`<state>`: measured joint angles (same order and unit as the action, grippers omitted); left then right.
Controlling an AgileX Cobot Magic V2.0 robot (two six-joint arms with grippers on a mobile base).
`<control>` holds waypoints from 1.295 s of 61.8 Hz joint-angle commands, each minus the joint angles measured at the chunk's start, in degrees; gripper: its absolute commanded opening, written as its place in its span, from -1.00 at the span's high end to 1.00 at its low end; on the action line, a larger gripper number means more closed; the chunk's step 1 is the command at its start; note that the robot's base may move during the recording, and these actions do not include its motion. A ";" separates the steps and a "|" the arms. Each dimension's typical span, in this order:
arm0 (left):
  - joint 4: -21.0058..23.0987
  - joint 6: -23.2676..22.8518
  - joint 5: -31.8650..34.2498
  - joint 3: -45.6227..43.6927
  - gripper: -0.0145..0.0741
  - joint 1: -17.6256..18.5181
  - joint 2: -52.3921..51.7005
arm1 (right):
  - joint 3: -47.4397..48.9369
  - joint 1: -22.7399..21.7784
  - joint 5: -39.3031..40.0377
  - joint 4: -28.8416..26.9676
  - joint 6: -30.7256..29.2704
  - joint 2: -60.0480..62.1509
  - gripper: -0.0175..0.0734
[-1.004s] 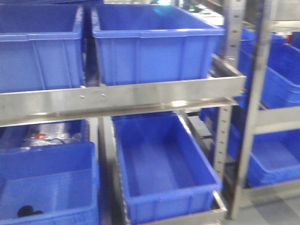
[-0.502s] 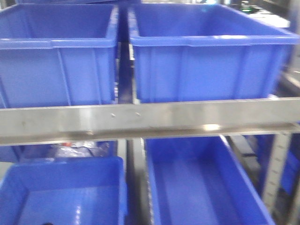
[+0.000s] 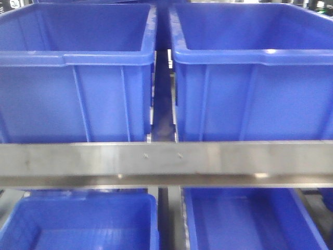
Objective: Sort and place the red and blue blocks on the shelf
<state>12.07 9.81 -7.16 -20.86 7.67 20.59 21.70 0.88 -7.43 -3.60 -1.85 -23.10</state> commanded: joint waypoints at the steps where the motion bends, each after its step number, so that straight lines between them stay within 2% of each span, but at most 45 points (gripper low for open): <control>1: 0.24 -0.06 5.02 -1.91 0.39 0.14 0.27 | 1.65 -0.37 5.16 -0.16 -0.23 -0.17 0.51; 80: 0.24 -0.06 5.02 -1.91 0.39 0.14 0.27 | 1.65 -0.37 5.16 -0.16 -0.23 -0.17 0.51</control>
<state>12.07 9.81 -7.16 -20.86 7.67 20.59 21.70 0.88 -7.43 -3.60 -1.85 -23.10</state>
